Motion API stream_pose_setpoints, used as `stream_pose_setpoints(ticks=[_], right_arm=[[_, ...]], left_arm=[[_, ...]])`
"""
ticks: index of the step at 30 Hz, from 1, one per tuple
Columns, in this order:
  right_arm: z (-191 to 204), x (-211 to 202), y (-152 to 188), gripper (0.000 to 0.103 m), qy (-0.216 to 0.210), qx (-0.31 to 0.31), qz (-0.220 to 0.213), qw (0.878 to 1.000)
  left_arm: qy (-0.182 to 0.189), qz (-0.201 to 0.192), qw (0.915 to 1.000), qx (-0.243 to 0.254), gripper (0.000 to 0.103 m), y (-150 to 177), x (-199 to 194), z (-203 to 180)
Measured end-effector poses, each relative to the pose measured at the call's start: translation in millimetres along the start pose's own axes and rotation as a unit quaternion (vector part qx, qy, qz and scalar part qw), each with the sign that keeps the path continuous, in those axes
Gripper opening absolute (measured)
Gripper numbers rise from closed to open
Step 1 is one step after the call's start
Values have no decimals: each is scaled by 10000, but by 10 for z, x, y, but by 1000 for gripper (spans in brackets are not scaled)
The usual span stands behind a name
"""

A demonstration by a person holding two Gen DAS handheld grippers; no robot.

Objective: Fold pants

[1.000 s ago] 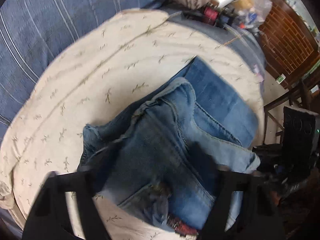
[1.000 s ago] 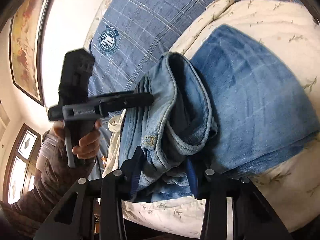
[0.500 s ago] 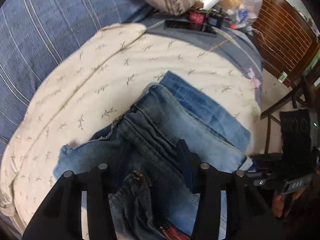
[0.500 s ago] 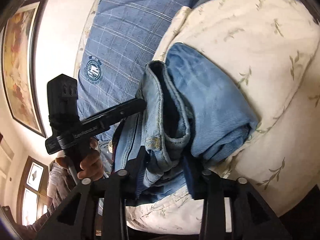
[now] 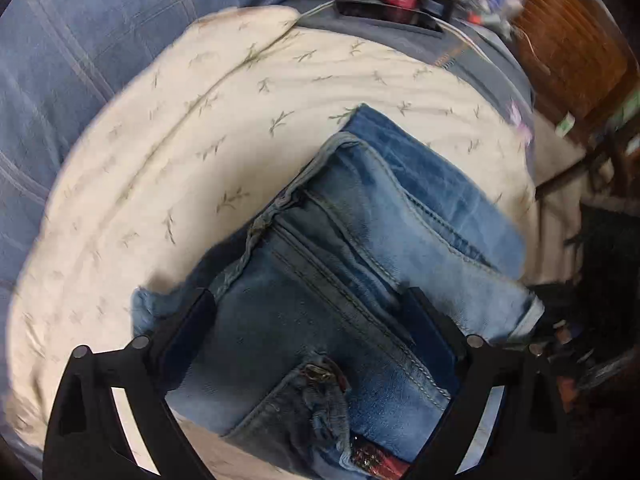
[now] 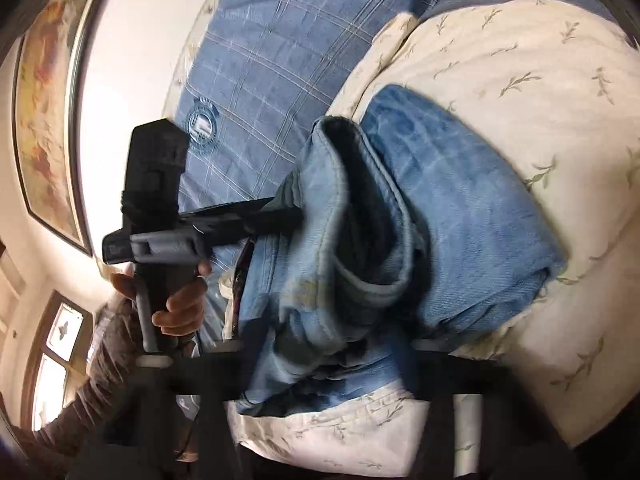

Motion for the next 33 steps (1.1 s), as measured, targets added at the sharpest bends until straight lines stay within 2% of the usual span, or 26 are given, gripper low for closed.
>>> stream_pose_setpoints(ticks=[2,5,7,9,11,13,14,15,17,19,21,23,25,26,28,30,31,32,33], right_arm=[[112,-119,-50,34,-228,-113,-159,9996],[212,-403,-169,32,-437,-243,-549,9972],[154,-530,-248,32,-381,-239,-742,9962],[-97,-599,-348,31,-85,-12,-916,9958],[-422,-526,-349,31,121,366,-756,9964],[-579,-436,-309,31,199,592,-581,9964],[-593,-421,-292,31,144,622,-511,9966],[-568,-452,-303,35,118,600,-527,9967],[-498,-551,-358,39,65,519,-497,9974],[-468,-766,-539,52,179,474,-900,9947],[-425,-930,-727,62,111,442,-1231,9913],[-376,-910,-917,67,189,391,-1254,9912],[-248,-705,-1075,67,301,139,-1095,9934],[-178,-551,-1155,67,367,-19,-951,9948],[-113,-248,-1235,67,527,-281,-698,9958],[-146,66,-1273,66,911,-557,-361,9936],[-134,184,-1274,45,1066,-737,-195,9914],[-42,275,-1250,20,1046,-1032,-4,9891],[66,306,-1234,6,1056,-1304,60,9858]], left_arm=[[16,-167,9998,72,60,-26,-157,-51],[256,-656,9975,32,48,-260,-581,-146],[421,-968,9944,50,48,-429,-710,-254],[389,-1074,9933,161,48,-570,-604,-389],[254,-748,9968,132,48,-595,-285,-435],[55,-338,9994,-5,48,-530,148,-432],[-52,-362,9993,-24,49,-514,213,-437],[-188,-536,9984,6,49,-520,162,-459],[-222,-596,9980,-25,49,-525,24,-461],[-139,-654,9971,-374,49,-498,-233,-359],[-205,-831,9933,-777,57,-442,-469,-169],[-417,-1092,9829,-1424,81,-291,-689,108],[-538,-1279,9663,-2167,84,-66,-766,363],[-452,-1270,9605,-2434,84,44,-738,423],[11,-1087,9438,-3123,84,314,-530,492],[333,-751,9302,-3578,84,488,-288,489],[448,-512,9235,-3775,82,537,-144,494],[516,-454,9196,-3867,76,531,-91,498],[609,-552,9140,-3972,74,485,-89,507]])
Point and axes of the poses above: each gripper's, at about its wrist camera, not at the fingertips, and x roughly the way its jaws point, z to its left, y to its underside, the point moved 9 cm from there along x, roughly the way its jaws point, and after that the axes turned 5 degrees about x, right-handed, at the moved point
